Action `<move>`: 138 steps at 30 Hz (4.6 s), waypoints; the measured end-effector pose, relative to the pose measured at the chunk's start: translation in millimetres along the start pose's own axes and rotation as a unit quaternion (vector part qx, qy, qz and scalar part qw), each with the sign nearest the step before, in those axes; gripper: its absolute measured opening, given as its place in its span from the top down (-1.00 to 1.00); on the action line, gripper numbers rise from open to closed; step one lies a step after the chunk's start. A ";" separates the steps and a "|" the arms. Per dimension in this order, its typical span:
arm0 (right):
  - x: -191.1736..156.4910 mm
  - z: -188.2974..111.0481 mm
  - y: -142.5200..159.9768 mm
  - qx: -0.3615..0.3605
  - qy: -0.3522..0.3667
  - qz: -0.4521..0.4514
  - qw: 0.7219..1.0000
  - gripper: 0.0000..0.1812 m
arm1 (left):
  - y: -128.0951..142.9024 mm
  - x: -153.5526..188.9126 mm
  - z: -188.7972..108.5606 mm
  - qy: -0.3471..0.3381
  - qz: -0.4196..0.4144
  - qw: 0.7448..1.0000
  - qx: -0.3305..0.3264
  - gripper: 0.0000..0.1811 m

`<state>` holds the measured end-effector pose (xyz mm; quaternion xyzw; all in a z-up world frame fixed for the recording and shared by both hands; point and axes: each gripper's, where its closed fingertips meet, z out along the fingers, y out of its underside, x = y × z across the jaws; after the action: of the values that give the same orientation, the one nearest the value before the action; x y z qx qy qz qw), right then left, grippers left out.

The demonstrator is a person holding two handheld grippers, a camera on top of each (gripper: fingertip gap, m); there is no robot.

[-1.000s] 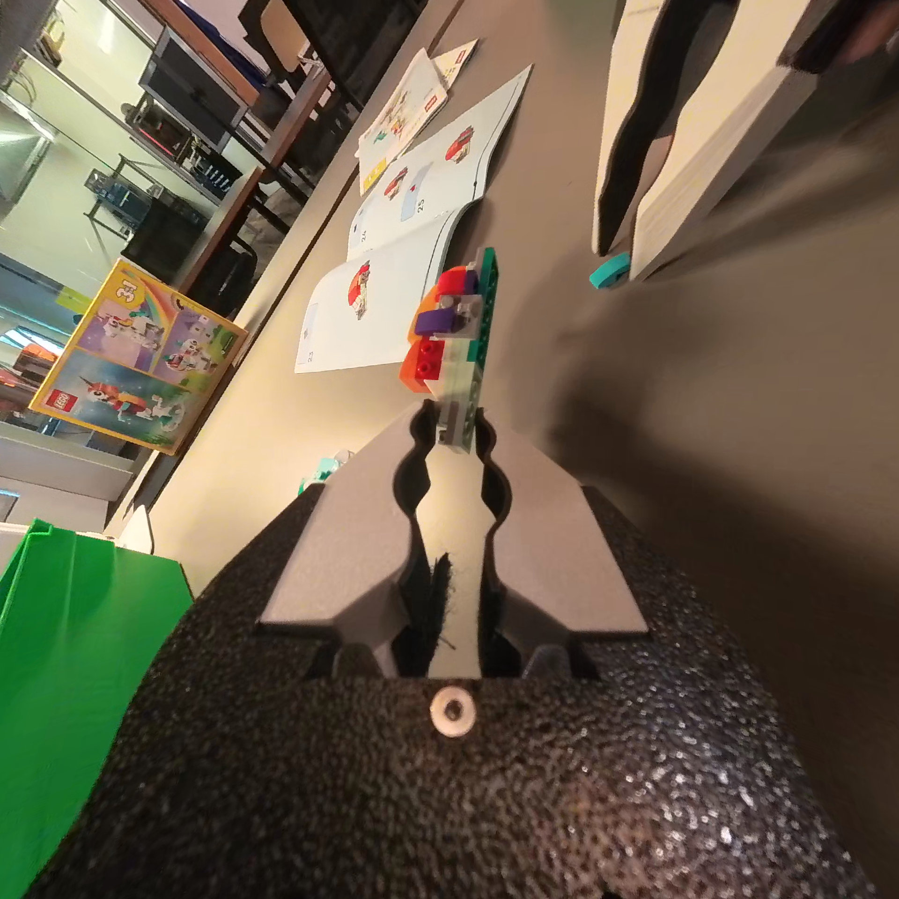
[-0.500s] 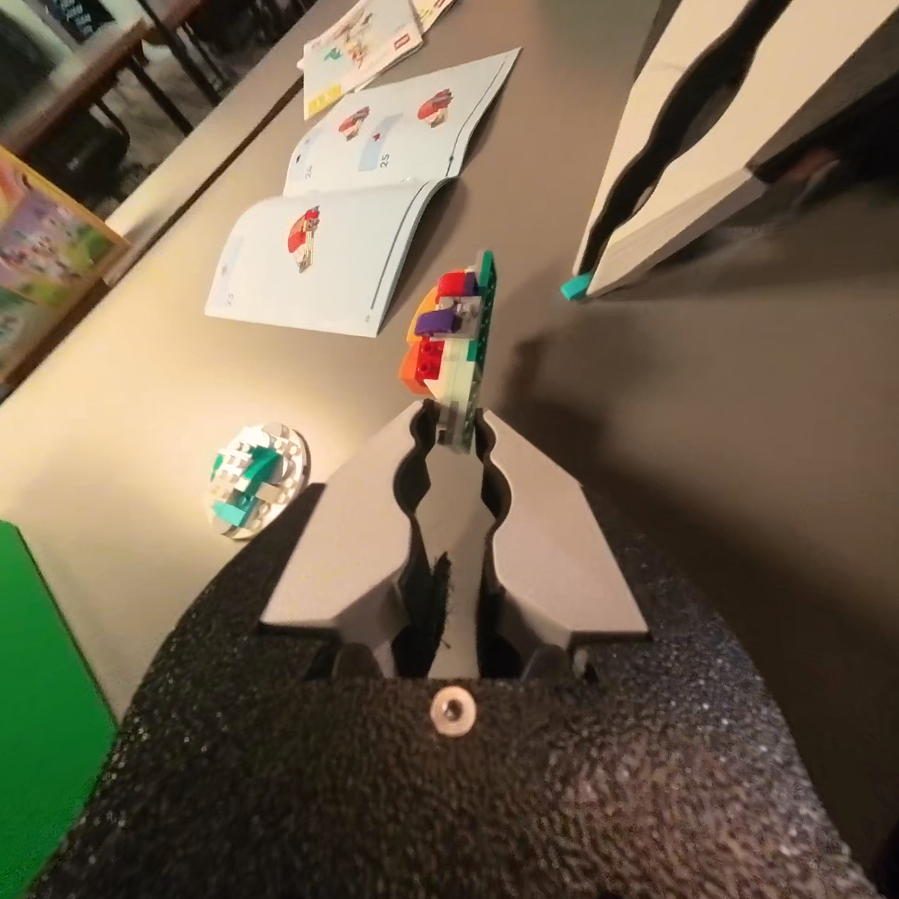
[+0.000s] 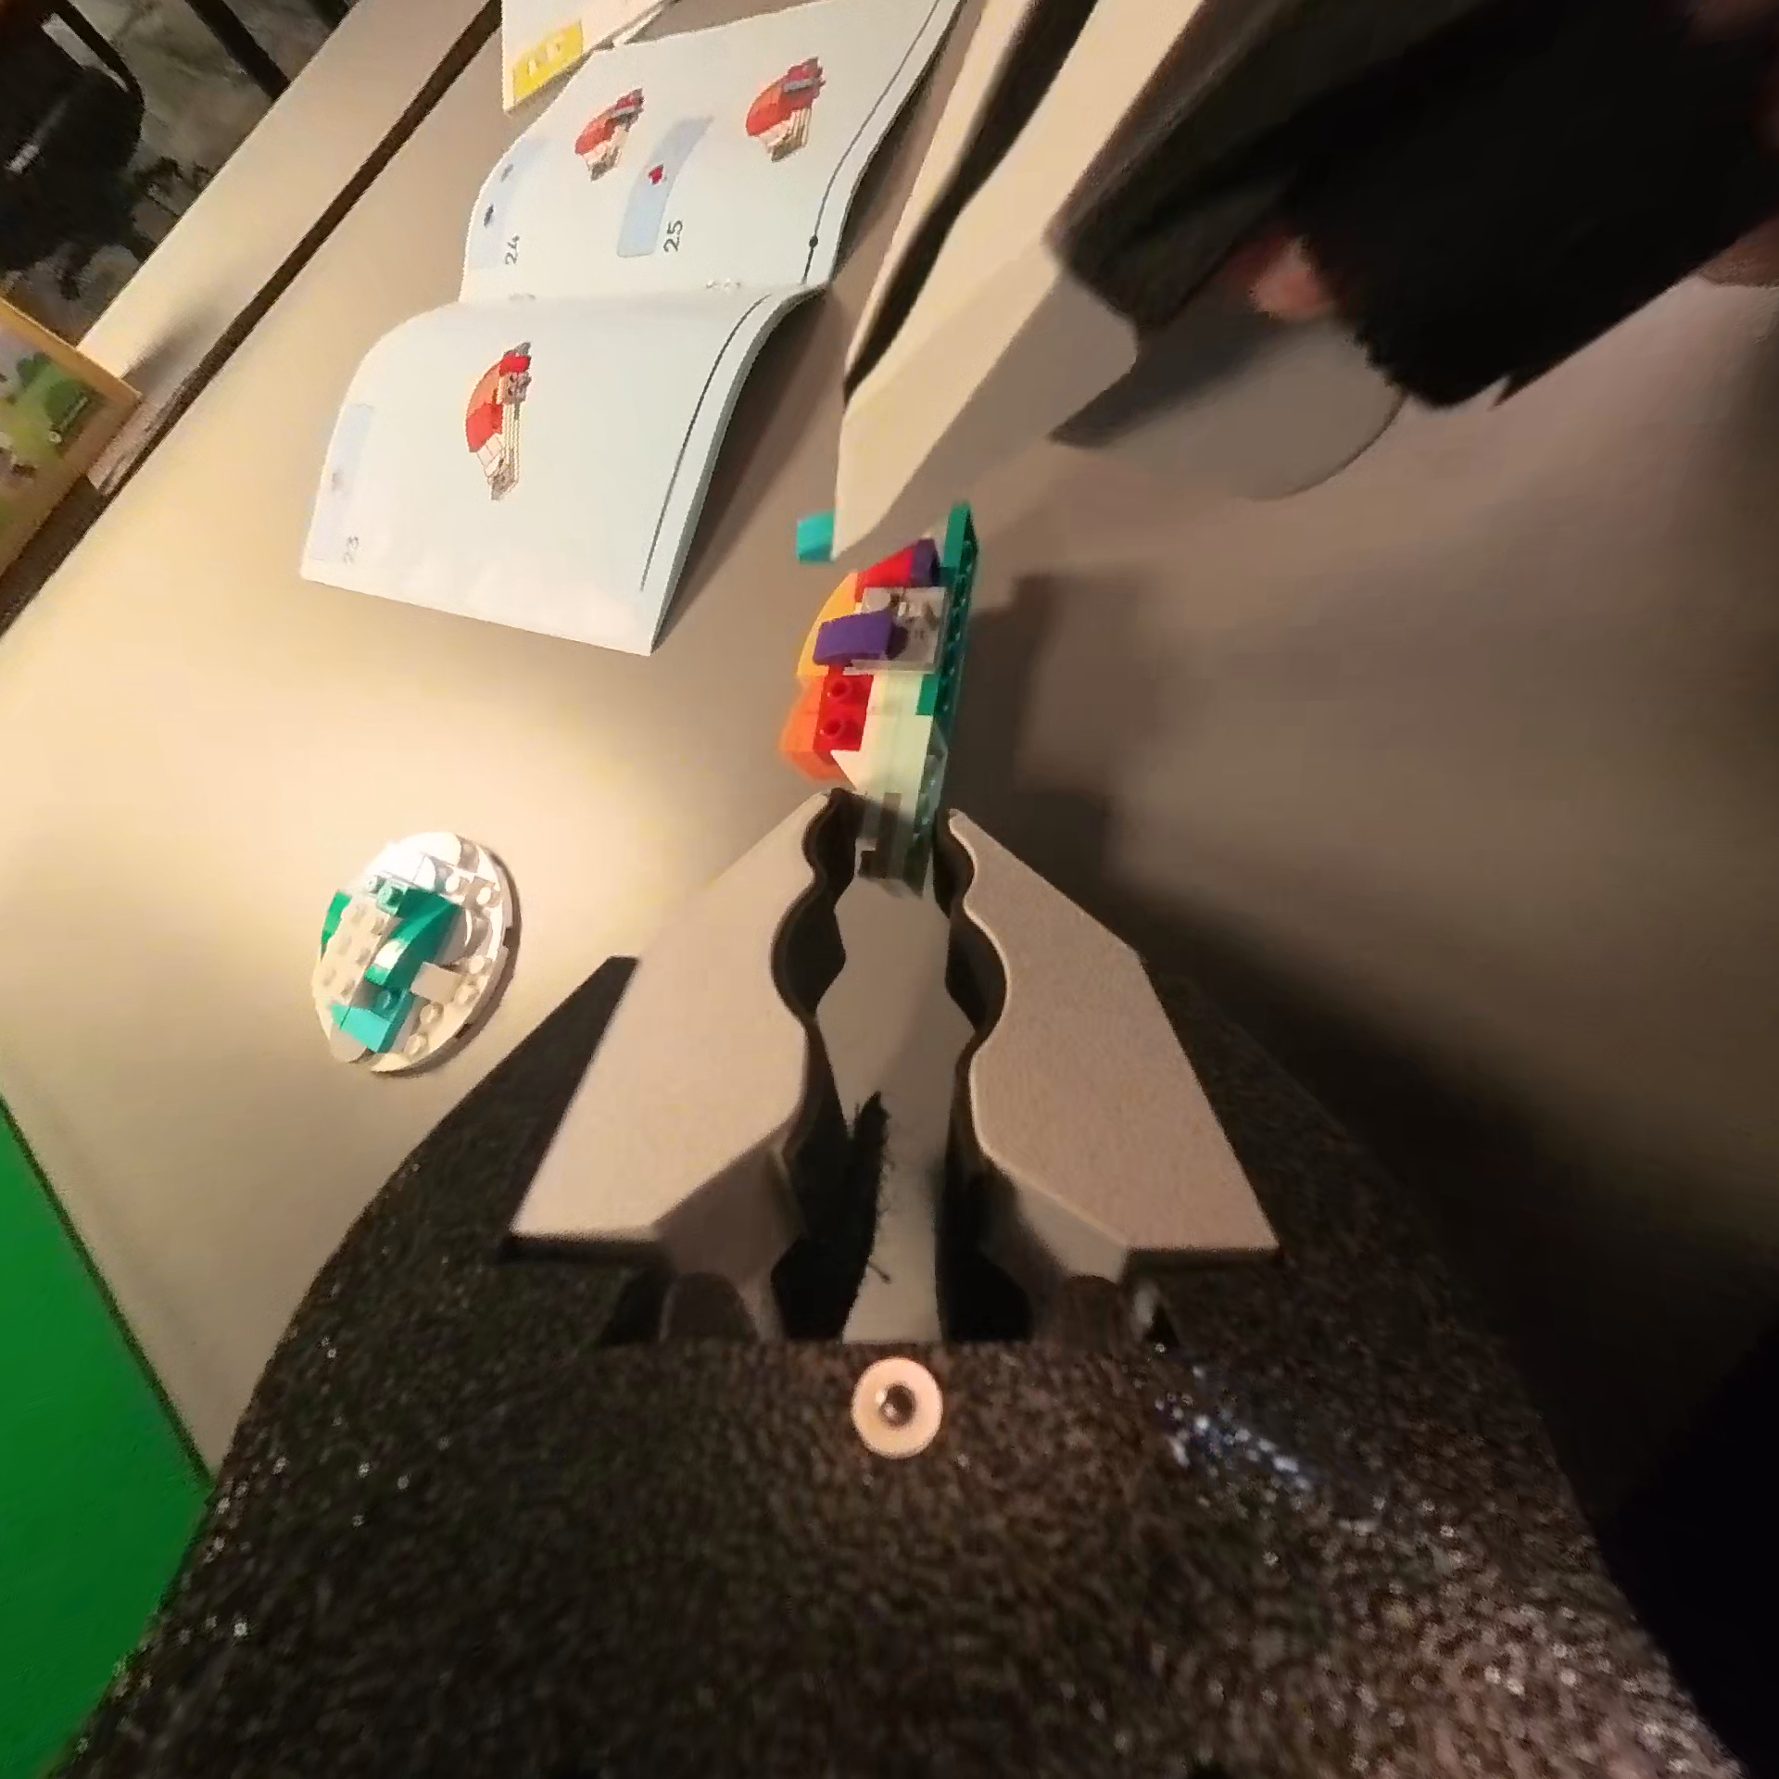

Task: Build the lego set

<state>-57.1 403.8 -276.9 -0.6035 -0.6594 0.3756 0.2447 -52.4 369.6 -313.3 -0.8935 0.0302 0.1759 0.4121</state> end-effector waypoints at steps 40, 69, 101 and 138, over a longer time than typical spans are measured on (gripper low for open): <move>-6.8 -1.1 0.8 -0.043 0.062 -0.089 0.993 0.68 | 0.2 0.0 1.1 -0.007 0.009 1.000 -0.008 0.86; 1.4 3.3 -5.7 0.056 0.160 -0.730 0.662 0.37 | -18.0 -15.4 -13.2 0.080 -0.117 0.988 0.066 0.86; 8.7 69.3 -4.7 -0.082 -0.084 -0.134 0.984 0.69 | 54.7 -57.0 -47.2 -0.052 -0.071 0.995 -0.037 0.86; -57.0 51.2 -21.5 -0.036 -0.070 -0.106 0.991 0.94 | 53.6 -50.7 -34.1 -0.076 -0.040 0.994 -0.072 0.86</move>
<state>-101.3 337.9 -283.1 -0.5107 -0.7483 0.3649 0.2144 -100.7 304.3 -314.6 -0.9054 -0.0500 0.2283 0.3544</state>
